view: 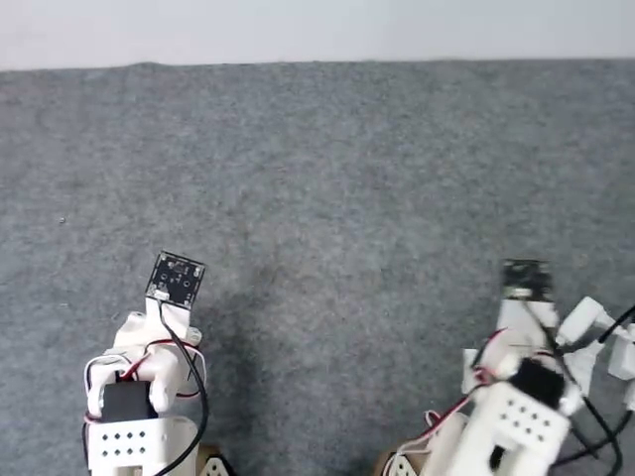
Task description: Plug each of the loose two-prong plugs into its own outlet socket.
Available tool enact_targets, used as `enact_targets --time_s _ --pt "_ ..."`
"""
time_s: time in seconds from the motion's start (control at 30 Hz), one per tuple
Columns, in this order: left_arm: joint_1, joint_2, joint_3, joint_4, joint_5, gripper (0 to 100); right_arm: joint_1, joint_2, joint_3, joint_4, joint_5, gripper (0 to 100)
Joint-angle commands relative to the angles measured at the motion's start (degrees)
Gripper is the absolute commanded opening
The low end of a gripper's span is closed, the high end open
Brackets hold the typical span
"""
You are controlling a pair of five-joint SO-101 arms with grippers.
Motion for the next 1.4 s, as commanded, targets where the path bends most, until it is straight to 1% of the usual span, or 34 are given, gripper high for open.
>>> enact_targets --time_s 0.0,0.1,0.17,0.23,0.33,0.4,0.5,0.6,0.67,0.9,1.1,1.37 --pt "-0.3 -0.6 -3.4 1.6 2.7 1 -7.4 -8.3 2.5 1.5 -1.4 1.1" --pt "-0.3 -0.6 -3.2 1.6 2.8 1 -12.2 -15.8 7.6 1.6 -8.3 1.1" --pt "-0.4 -0.6 -3.2 1.6 2.8 1 -14.0 -21.4 10.8 1.6 -11.5 1.3" --pt "-0.4 -0.6 -3.1 1.6 2.7 1 -14.5 -27.4 13.4 1.8 -13.6 1.3" --pt "-0.4 -0.7 -3.1 1.6 2.6 1 -14.5 -35.1 15.7 3.4 -14.7 1.1" --pt "-0.4 -2.2 -2.9 1.6 2.6 1 -14.8 -34.9 16.5 3.3 -15.0 1.1" --pt "-0.4 -8.5 -0.1 1.9 2.5 1 -14.8 -33.5 16.9 2.6 -14.9 1.1" --pt "-0.4 -17.8 1.5 6.4 2.6 1 -14.8 -34.6 19.4 2.1 -14.9 1.1" --pt "-0.8 -23.1 3.2 7.3 3.0 1 -14.7 -34.7 20.6 1.7 -14.9 1.1" --pt "-0.7 -20.9 4.4 8.0 3.0 1 -14.4 -34.7 21.5 1.4 -14.9 1.1" --pt "-0.7 -20.9 10.1 6.3 2.8 1 -14.6 -34.7 21.5 1.4 -14.9 1.1" --pt "-0.6 -20.9 10.0 6.4 2.7 1 -14.6 -34.7 21.5 1.4 -14.9 1.1"
